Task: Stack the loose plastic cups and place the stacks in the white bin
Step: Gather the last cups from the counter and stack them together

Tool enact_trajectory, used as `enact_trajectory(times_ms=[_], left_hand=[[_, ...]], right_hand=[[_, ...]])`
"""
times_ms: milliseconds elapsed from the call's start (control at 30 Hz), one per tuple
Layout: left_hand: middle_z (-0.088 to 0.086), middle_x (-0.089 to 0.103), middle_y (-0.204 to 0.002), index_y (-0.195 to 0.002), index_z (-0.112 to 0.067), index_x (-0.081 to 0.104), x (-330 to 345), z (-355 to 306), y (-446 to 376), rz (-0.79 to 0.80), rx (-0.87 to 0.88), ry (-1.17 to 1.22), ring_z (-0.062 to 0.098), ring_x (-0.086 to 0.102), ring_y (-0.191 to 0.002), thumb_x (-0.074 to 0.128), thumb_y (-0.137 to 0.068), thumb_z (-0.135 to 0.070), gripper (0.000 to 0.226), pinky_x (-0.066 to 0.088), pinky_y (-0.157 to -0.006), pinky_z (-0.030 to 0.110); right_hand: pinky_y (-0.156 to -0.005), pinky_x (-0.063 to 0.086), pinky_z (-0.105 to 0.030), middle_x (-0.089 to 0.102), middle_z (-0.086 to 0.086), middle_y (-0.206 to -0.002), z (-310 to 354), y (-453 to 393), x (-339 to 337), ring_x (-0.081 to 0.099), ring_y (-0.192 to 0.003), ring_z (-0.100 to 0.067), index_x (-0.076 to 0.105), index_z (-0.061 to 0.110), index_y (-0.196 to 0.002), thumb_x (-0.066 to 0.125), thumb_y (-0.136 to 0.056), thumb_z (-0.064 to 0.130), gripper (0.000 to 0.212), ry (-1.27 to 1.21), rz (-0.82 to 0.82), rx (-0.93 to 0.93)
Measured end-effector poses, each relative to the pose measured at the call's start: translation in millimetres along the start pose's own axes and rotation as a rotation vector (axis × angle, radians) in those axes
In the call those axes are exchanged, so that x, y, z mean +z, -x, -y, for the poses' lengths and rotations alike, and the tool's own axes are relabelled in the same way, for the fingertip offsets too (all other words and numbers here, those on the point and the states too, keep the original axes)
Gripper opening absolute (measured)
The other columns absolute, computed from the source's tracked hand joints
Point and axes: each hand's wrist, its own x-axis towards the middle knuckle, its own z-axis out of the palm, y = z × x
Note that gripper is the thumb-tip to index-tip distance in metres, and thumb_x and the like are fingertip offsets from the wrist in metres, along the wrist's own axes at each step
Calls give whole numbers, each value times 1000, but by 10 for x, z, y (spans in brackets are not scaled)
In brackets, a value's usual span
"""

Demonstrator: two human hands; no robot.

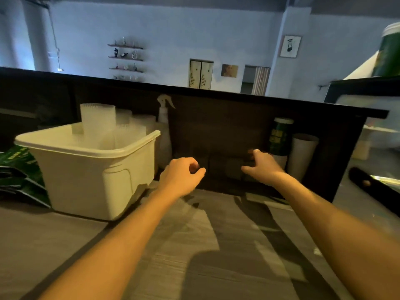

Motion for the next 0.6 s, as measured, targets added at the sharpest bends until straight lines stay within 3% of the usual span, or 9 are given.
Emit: enact_trajectory(times_ms=[100, 167, 200, 233, 300, 333, 400, 533, 600], left_hand=[[-4, 63, -113, -119, -26, 62, 264, 143, -50, -23, -40, -13, 18, 61, -102, 59, -92, -46, 34, 53, -85, 38], [-5, 59, -122, -127, -24, 57, 389, 255, -76, -91, -52, 13, 16, 58, -107, 58, -94, -43, 38, 50, -83, 31], [-5, 57, -125, -130, -24, 55, 432, 318, -78, -125, -59, 28, 15, 58, -109, 57, -94, -41, 40, 49, -82, 30], [-5, 55, -128, -133, -24, 53, 471, 394, -83, -153, -65, 33, 15, 57, -111, 57, -95, -40, 41, 50, -83, 30], [-4, 53, -131, -136, -23, 50, 522, 544, -104, -196, -81, 14, 16, 57, -113, 56, -95, -40, 44, 52, -85, 35], [-4, 52, -133, -137, -23, 49, 540, 604, -124, -215, -98, 8, 17, 57, -113, 56, -95, -41, 46, 52, -85, 37], [-2, 51, -135, -139, -22, 46, 572, 678, -173, -234, -136, -1, 19, 57, -114, 54, -95, -43, 49, 51, -88, 41], [4, 44, -142, -145, -17, 38, 604, 709, -263, -191, -197, -48, 26, 54, -120, 50, -97, -47, 58, 47, -90, 40], [9, 45, -140, -143, -12, 37, 589, 709, -317, -188, -273, -58, 32, 50, -123, 47, -98, -49, 59, 45, -90, 41]], right_hand=[[-72, 48, -29, 60, -5, -104, -86, -82, 175, 59, -88, -18, 55, 13, -113, 67, -90, 33, 33, 114, 37, -10], [-70, 46, -30, 63, -6, -101, -111, -177, 281, 59, -84, -17, 56, 16, -92, 65, -90, 36, 22, 190, 96, 0], [-74, 45, -31, 64, -8, -109, -121, -242, 339, 60, -90, -19, 58, 16, -96, 63, -92, 38, 23, 218, 150, 14], [-82, 46, -33, 60, -11, -125, -111, -301, 390, 58, -103, -24, 58, 16, -113, 60, -92, 41, 32, 234, 208, 35], [-107, 34, -41, 30, -12, -154, -112, -450, 487, 37, -135, -32, 26, 18, -150, 58, -91, 49, 74, 295, 236, 58], [-114, 26, -44, 17, -10, -159, -119, -526, 529, 24, -142, -34, 13, 19, -154, 59, -89, 53, 86, 368, 190, 27], [-117, 19, -48, 11, -9, -159, -163, -656, 617, 15, -144, -36, 11, 19, -153, 59, -85, 60, 93, 506, 104, -42], [-118, 18, -48, 10, -9, -159, -274, -774, 769, 13, -144, -37, 11, 20, -153, 60, -84, 59, 93, 533, 101, -54], [-117, 19, -46, 15, -10, -157, -293, -786, 795, 16, -143, -37, 18, 19, -151, 59, -88, 50, 82, 552, 74, -90]])
